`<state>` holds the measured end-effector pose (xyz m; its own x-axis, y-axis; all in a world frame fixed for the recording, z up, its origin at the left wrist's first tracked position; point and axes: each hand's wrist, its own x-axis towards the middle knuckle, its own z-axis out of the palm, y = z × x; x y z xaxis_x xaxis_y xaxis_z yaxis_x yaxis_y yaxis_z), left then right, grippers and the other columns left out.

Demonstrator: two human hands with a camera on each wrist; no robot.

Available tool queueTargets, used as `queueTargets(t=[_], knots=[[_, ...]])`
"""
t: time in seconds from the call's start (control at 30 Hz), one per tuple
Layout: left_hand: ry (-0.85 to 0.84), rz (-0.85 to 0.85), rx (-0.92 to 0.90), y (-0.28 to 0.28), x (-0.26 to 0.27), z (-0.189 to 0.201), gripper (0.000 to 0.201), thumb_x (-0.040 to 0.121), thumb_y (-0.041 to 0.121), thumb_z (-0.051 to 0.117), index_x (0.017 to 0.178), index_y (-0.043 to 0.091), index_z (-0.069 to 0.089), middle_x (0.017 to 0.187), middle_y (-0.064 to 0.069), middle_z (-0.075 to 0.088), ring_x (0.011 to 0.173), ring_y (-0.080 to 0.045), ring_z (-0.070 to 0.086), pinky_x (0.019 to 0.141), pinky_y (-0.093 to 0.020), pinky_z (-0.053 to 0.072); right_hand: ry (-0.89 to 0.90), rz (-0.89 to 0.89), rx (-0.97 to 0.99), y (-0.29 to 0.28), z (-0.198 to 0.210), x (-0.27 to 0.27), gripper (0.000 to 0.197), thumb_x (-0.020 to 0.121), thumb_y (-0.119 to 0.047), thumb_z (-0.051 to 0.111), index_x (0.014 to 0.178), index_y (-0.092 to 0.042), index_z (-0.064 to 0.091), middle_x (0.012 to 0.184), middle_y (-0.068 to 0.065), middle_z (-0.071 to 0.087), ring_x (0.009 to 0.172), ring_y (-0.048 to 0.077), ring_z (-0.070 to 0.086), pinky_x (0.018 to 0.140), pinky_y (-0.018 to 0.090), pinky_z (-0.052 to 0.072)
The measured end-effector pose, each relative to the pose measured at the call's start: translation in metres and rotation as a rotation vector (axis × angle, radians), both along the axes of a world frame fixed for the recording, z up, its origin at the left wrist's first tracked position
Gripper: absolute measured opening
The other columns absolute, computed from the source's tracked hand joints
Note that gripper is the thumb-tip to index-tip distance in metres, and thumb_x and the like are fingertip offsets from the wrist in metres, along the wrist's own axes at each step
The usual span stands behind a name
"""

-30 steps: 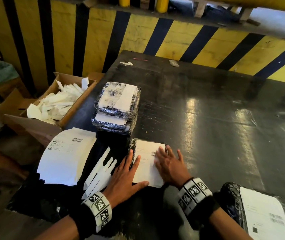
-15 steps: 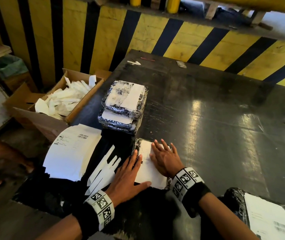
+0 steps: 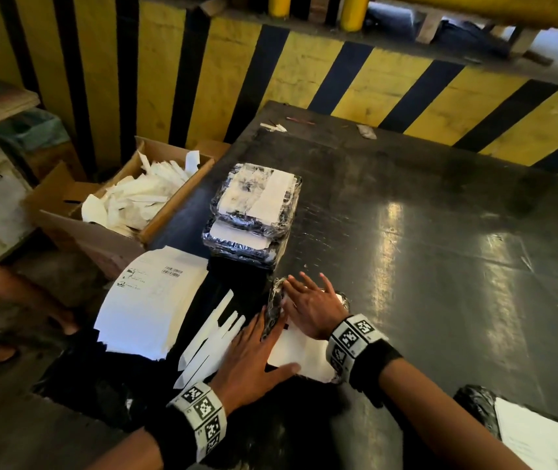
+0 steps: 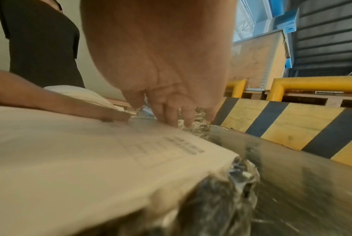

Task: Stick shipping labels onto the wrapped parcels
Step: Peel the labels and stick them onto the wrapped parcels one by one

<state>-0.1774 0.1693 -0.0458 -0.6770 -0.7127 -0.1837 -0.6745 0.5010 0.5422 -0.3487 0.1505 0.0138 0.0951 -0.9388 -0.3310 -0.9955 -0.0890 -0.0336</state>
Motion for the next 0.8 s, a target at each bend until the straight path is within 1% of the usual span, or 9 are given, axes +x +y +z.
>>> queueTargets(t=[0.07, 0.13, 0.2, 0.23, 0.4, 0.53, 0.6, 0.7, 0.8], knots=[[-0.047, 0.012, -0.011, 0.001, 0.000, 0.003, 0.091, 0.073, 0.084, 0.025, 0.141, 0.043, -0.020, 0.158, 0.004, -0.016, 0.145, -0.017, -0.012, 0.119, -0.043, 0.009, 0.003, 0.017, -0.020, 0.000, 0.000, 0.001, 0.063, 0.096, -0.046, 0.001, 0.149, -0.014, 0.018, 0.157, 0.003, 0.019, 0.146, 0.021, 0.010, 0.116, 0.048, 0.001], [-0.095, 0.018, -0.016, 0.002, 0.000, 0.005, 0.091, 0.075, 0.081, 0.027, 0.144, 0.039, -0.014, 0.159, 0.001, -0.013, 0.146, -0.019, -0.012, 0.118, -0.041, 0.006, 0.061, 0.041, -0.042, 0.015, -0.002, 0.001, 0.076, 0.092, -0.048, -0.009, 0.142, -0.013, 0.038, 0.149, 0.005, 0.038, 0.140, 0.021, 0.031, 0.114, 0.049, 0.020], [-0.121, 0.012, -0.027, 0.002, 0.000, 0.008, 0.090, 0.077, 0.079, 0.029, 0.145, 0.038, -0.013, 0.159, 0.000, -0.011, 0.146, -0.019, -0.011, 0.117, -0.039, 0.005, 0.082, -0.021, -0.055, 0.042, -0.012, -0.005, 0.062, 0.096, -0.043, 0.011, 0.125, -0.018, 0.059, 0.132, 0.000, 0.059, 0.124, 0.018, 0.053, 0.106, 0.047, 0.036], [-0.131, 0.006, -0.029, 0.002, 0.000, 0.007, 0.090, 0.077, 0.079, 0.029, 0.145, 0.039, -0.015, 0.159, -0.001, -0.011, 0.146, -0.019, -0.011, 0.117, -0.038, 0.004, 0.059, -0.030, -0.020, 0.058, -0.014, -0.010, 0.058, 0.096, -0.042, 0.016, 0.123, -0.019, 0.061, 0.129, -0.001, 0.061, 0.121, 0.018, 0.056, 0.105, 0.047, 0.033], [-0.124, -0.003, -0.013, 0.001, 0.000, 0.003, 0.093, 0.075, 0.080, 0.029, 0.143, 0.040, -0.020, 0.159, 0.001, -0.012, 0.146, -0.018, -0.010, 0.117, -0.039, 0.006, 0.125, -0.138, -0.001, 0.100, -0.007, -0.051, 0.067, 0.098, -0.043, 0.005, 0.119, -0.019, 0.063, 0.125, -0.003, 0.064, 0.118, 0.020, 0.058, 0.103, 0.046, 0.017], [-0.123, -0.003, 0.001, 0.000, -0.001, 0.004, 0.101, 0.062, 0.087, 0.013, 0.144, 0.039, -0.020, 0.159, 0.000, -0.010, 0.146, -0.019, -0.006, 0.117, -0.042, 0.010, 0.114, -0.260, -0.028, 0.099, -0.010, -0.025, 0.072, 0.097, -0.043, 0.001, 0.113, -0.022, 0.068, 0.114, 0.001, 0.070, 0.111, 0.024, 0.063, 0.105, 0.049, 0.033], [-0.103, -0.012, 0.001, -0.002, 0.000, 0.000, 0.101, 0.062, 0.088, 0.010, 0.144, 0.038, -0.021, 0.159, -0.002, -0.009, 0.146, -0.020, -0.004, 0.118, -0.043, 0.013, 0.094, -0.267, -0.079, 0.097, -0.018, -0.002, 0.067, 0.097, -0.046, 0.004, 0.119, -0.025, 0.064, 0.120, 0.004, 0.066, 0.115, 0.026, 0.060, 0.106, 0.052, 0.030], [-0.077, -0.032, -0.047, -0.005, 0.001, -0.006, 0.089, 0.067, 0.085, 0.000, 0.139, 0.039, -0.024, 0.160, -0.007, -0.002, 0.147, -0.021, 0.003, 0.117, -0.041, 0.019, 0.043, -0.266, -0.050, 0.091, -0.025, 0.026, 0.057, 0.097, -0.046, 0.012, 0.124, -0.028, 0.059, 0.130, 0.000, 0.060, 0.121, 0.023, 0.056, 0.102, 0.046, 0.022], [-0.096, -0.032, -0.024, -0.004, 0.001, -0.004, 0.092, 0.069, 0.085, 0.009, 0.142, 0.038, -0.021, 0.159, -0.006, -0.004, 0.146, -0.022, 0.002, 0.116, -0.041, 0.017, 0.013, -0.355, -0.016, 0.108, -0.033, 0.023, 0.058, 0.098, -0.045, 0.007, 0.126, -0.028, 0.056, 0.135, -0.007, 0.056, 0.122, 0.021, 0.055, 0.107, 0.045, 0.011]])
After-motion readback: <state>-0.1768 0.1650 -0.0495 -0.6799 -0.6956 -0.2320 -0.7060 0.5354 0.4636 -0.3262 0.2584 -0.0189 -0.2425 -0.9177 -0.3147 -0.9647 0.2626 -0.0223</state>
